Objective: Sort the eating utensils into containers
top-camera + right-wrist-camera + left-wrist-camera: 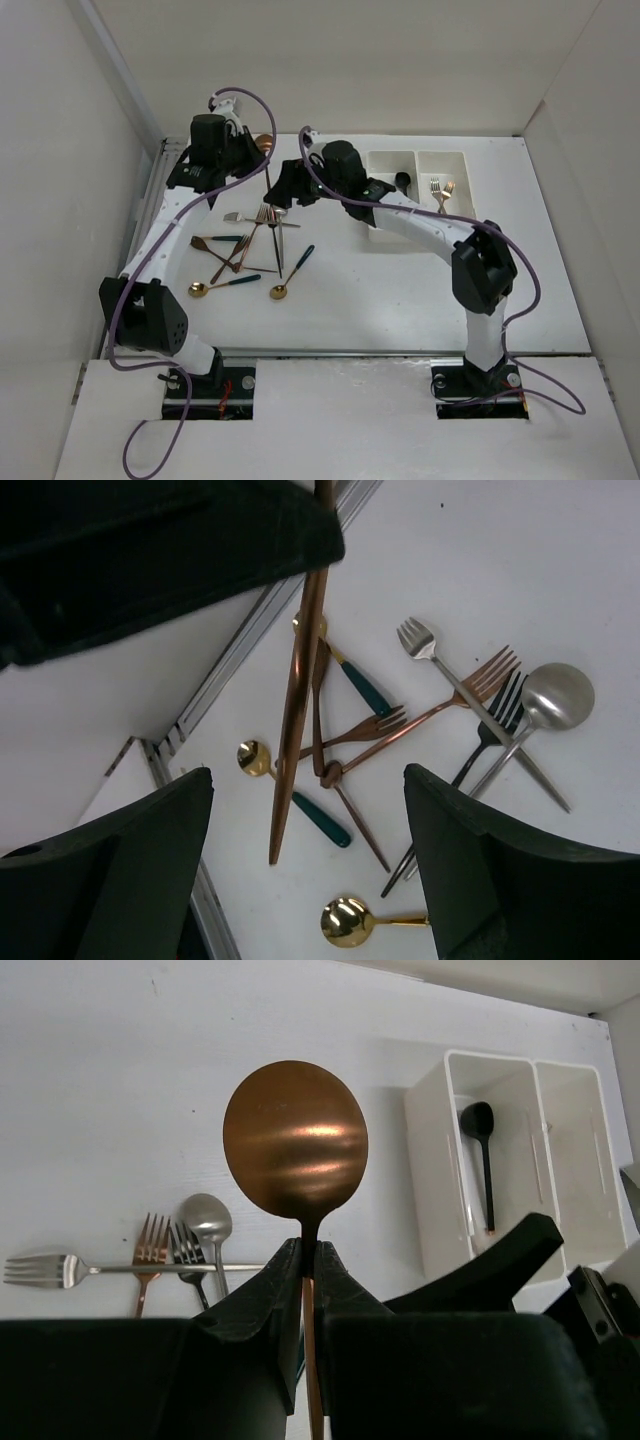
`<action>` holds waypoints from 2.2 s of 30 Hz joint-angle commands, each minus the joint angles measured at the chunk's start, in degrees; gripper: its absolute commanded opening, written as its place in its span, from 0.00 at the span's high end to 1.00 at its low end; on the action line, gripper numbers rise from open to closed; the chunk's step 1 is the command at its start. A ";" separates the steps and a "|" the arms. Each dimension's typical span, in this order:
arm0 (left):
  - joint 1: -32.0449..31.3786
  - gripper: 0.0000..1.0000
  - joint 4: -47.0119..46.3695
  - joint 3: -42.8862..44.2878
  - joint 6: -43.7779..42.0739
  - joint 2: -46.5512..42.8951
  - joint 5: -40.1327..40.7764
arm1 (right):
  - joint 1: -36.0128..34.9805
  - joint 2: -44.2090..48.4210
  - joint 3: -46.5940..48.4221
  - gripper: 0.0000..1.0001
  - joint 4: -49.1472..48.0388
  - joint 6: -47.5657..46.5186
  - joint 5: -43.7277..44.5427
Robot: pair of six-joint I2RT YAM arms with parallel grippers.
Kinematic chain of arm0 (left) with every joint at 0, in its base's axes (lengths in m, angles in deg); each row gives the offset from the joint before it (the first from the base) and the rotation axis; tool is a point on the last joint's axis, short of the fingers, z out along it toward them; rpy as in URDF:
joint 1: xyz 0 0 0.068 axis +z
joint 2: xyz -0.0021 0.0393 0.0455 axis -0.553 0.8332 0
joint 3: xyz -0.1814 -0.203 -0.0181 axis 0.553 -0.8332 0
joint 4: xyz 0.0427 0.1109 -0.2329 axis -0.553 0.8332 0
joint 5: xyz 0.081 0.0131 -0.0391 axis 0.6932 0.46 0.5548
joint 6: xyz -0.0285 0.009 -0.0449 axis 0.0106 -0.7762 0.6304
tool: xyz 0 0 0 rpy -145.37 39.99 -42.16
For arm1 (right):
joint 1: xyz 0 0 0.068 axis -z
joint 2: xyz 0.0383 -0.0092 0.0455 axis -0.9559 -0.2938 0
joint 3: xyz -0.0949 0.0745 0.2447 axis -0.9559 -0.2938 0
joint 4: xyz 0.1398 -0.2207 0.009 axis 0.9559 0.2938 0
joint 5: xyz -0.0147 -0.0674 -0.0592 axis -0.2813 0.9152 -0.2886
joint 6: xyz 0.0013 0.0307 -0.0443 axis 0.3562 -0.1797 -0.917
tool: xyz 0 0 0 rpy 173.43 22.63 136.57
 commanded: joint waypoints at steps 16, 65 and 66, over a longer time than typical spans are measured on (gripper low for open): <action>0.06 1.00 -2.97 -4.53 4.84 -4.52 -8.67 | -0.50 -10.58 13.10 0.79 -7.77 9.11 -2.83; 16.06 0.00 -1.84 -6.03 -11.25 -9.70 17.51 | 22.70 -7.32 7.29 0.89 24.66 -16.21 38.84; 16.58 0.00 -1.84 -6.03 -11.85 -10.49 17.51 | 22.70 -7.85 7.30 0.78 25.18 -16.21 38.84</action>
